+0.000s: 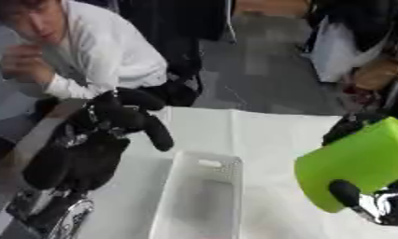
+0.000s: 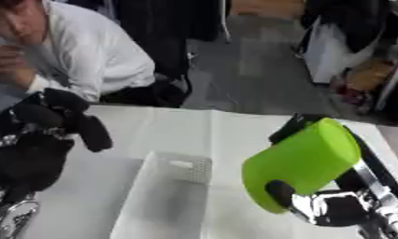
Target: Pick up objects on the table and place them in the box.
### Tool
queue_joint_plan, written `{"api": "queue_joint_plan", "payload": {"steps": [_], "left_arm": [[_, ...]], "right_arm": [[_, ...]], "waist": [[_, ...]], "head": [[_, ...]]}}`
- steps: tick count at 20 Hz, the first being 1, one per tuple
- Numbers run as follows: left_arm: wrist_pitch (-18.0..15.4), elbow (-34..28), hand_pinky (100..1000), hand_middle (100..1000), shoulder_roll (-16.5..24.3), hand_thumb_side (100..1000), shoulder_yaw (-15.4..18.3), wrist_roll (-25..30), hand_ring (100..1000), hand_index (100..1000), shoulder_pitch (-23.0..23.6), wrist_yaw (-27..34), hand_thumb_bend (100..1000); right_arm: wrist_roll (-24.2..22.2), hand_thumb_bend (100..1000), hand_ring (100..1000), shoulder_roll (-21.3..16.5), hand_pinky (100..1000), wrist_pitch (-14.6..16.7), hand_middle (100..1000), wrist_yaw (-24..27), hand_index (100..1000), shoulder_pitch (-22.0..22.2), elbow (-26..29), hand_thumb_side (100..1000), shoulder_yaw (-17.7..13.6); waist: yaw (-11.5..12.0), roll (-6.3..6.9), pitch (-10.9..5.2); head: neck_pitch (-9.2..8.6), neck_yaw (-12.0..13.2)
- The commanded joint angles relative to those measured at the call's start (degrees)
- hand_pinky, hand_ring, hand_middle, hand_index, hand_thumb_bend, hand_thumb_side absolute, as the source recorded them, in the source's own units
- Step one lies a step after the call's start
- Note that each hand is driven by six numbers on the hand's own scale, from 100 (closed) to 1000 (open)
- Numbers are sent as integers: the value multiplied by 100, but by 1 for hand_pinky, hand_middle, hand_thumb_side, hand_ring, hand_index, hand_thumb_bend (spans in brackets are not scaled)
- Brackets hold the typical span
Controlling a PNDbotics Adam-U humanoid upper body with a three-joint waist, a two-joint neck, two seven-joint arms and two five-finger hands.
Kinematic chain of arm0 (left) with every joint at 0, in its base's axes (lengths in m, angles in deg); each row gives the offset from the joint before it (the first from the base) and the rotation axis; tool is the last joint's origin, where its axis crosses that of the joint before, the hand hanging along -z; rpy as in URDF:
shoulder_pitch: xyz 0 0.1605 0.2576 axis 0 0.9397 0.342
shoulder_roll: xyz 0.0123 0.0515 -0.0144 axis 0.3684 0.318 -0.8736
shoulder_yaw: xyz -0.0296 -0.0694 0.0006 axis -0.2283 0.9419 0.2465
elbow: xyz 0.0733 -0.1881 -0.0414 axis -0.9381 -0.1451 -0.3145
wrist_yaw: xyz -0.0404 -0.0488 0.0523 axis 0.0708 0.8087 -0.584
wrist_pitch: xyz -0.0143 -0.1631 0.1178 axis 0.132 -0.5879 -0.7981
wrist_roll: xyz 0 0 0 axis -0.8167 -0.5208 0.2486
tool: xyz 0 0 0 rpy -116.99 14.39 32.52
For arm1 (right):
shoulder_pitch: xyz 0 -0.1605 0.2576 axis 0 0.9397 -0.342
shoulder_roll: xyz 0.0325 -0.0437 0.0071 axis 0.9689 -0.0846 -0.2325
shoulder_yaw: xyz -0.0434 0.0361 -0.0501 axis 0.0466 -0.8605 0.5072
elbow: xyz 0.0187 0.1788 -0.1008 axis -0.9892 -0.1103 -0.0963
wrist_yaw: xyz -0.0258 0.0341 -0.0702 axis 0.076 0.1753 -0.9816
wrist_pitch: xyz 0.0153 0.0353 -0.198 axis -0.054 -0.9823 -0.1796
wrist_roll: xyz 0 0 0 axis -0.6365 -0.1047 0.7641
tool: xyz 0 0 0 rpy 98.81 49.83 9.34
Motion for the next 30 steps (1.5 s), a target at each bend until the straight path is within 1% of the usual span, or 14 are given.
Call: {"api": "queue_joint_plan", "payload": {"steps": [1, 5, 8, 12, 15, 19, 25, 29, 30], "left_arm": [[43, -100, 545, 766, 24, 901, 50, -46, 523, 781, -121, -22, 197], [97, -100, 549, 766, -39, 900, 68, -106, 524, 781, -222, -74, 197], [109, -100, 556, 765, -106, 902, 105, -137, 526, 778, -331, -180, 195], [116, -100, 563, 768, -240, 903, 191, -166, 531, 778, -534, -474, 195], [136, -100, 566, 768, -357, 902, 186, -223, 532, 778, -712, -629, 196], [176, -100, 566, 769, -500, 901, 175, -317, 532, 780, -926, -701, 199], [235, -100, 566, 769, -611, 901, 171, -364, 532, 781, -1154, -739, 201], [254, -100, 566, 769, -633, 901, 163, -361, 532, 781, -1206, -732, 202], [254, -100, 566, 769, -635, 901, 163, -362, 532, 781, -1212, -725, 202]], "right_arm": [[-110, 100, 100, 136, 100, -77, 100, -114, 148, -242, -89, 312, 53], [-210, 100, 100, 386, 100, -114, 100, -251, 150, -427, -330, 320, 164], [-239, 100, 100, 512, 100, -105, 100, -323, 151, -534, -480, 327, 227], [-276, 100, 100, 603, 100, -73, 100, -426, 151, -650, -627, 331, 291], [-294, 100, 100, 652, 100, -46, 100, -489, 152, -762, -712, 335, 323], [-306, 100, 100, 701, 100, -28, 100, -498, 153, -923, -750, 344, 359], [-379, 100, 100, 729, 100, -24, 100, -527, 153, -1132, -739, 344, 420], [-433, 100, 100, 749, 100, 19, 100, -596, 153, -1201, -752, 342, 464], [-445, 100, 100, 754, 100, 27, 100, -610, 153, -1209, -753, 325, 472]], "waist": [[29, 3, -68], [107, 5, -20], [189, 9, 33], [338, 5, 139], [444, -8, 254], [585, -42, 419], [816, -111, 592], [906, -142, 633], [919, -146, 639]], "head": [[95, -147], [192, -218], [165, -296], [18, -441], [-170, -582], [-370, -729], [-589, -787], [-659, -798], [-668, -797]]}}
